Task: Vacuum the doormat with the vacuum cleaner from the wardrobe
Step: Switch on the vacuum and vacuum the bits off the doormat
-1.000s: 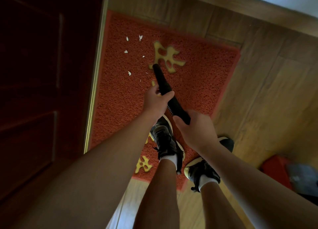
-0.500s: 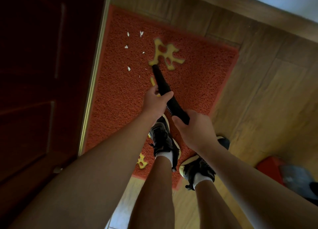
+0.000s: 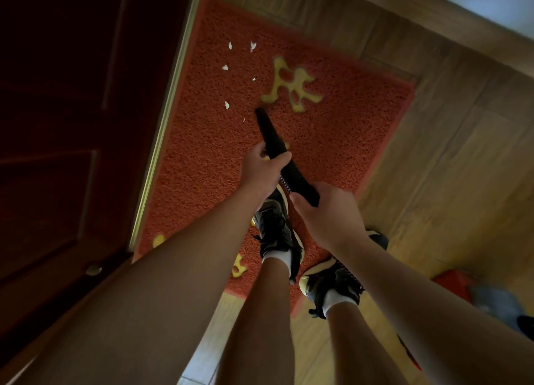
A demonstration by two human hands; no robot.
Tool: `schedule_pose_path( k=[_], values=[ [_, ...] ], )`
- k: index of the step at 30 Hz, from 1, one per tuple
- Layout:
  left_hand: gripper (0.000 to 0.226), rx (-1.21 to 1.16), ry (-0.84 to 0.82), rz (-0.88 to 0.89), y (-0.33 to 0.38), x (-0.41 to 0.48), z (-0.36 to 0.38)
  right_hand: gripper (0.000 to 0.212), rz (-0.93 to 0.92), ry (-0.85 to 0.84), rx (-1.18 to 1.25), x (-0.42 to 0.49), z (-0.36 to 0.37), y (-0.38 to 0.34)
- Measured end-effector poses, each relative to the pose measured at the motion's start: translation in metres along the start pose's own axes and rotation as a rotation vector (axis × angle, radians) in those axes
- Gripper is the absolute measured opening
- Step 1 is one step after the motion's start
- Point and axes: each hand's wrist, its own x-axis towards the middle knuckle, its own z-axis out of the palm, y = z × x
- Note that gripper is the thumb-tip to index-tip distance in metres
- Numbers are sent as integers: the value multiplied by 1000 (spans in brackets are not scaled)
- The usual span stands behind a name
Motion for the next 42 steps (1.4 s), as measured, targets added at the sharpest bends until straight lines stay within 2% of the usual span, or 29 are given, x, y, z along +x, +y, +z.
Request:
schedule_pose_path(
  k=[6,20,32,36,39,42],
  values=[
    [41,-15,3,-1,-3,3,-6,36,1,-4,-3,1,3,-5],
    [36,-62,35,-27,-18,-5,-18,35,-22,-47,-35,-2,12,-7],
    [47,-53,65,-37,-20,3,-37,36,-24,-54,-54,7,22,-25],
    [39,-53,76,-36,-17,6,-43,36,-18,-46,-56,11,25,-29],
    [51,-60,78,-30,-12,8,-47,36,-18,-56,-43,17,27,-31],
    [50,-74,82,-27,-8,12,-49,36,-31,-61,-44,22,27,-36]
  ],
)
